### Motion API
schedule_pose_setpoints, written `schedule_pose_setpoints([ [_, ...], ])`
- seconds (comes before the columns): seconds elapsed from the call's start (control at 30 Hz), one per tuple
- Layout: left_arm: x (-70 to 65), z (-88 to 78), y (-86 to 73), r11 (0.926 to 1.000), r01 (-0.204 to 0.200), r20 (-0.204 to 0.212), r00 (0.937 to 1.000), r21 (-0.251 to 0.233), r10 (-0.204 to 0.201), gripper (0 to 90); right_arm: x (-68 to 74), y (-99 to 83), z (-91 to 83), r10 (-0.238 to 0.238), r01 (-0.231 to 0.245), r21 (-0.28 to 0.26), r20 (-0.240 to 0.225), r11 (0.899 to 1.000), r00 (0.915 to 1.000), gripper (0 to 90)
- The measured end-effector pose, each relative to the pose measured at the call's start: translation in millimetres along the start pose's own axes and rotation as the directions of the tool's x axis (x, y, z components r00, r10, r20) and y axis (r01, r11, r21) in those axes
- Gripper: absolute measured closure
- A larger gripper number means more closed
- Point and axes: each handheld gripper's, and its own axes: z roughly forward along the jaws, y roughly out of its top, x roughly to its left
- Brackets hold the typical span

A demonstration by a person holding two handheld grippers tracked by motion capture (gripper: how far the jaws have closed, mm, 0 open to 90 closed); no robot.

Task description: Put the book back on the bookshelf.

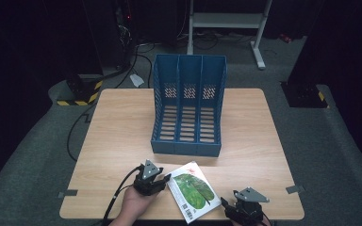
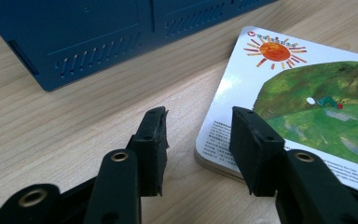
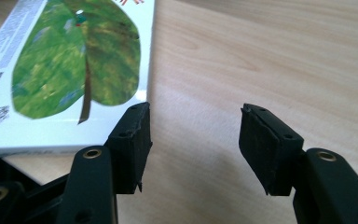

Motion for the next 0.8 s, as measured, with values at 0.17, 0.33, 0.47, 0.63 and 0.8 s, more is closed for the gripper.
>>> schedule_pose_setpoints([
  [0.17,0.1,1.9,0.5,0.9999,0.013,0.016,0.9998,-0.003,-0.013,56.8,1.8,-3.2,1.6,-0.006,0.007,0.015,-0.017,1.000,0.9998,43.9],
  [0.33,0.5,0.7,0.4,1.0000,-0.002,0.019,0.9998,0.001,0.002,58.2,1.3,0.0,6.0,0.007,-0.007,0.009,-0.008,1.000,0.9999,45.8],
  [0.47,1.0,-1.3,-1.8,0.9999,0.011,0.030,0.9995,-0.002,-0.011,58.5,-0.4,10.2,15.7,0.003,-0.003,0.004,0.010,1.000,0.9999,45.4],
  [0.63,4.4,-6.8,-6.5,0.9995,0.031,0.034,0.9989,-0.002,-0.031,59.3,-5.2,31.1,34.4,0.020,-0.021,0.004,0.026,1.000,0.9994,46.4],
  [0.8,11.3,-9.6,-9.4,0.9982,0.061,0.036,0.9975,0.001,-0.061,56.3,-6.5,54.3,57.3,0.029,-0.029,-0.010,0.046,1.000,0.9985,48.1],
])
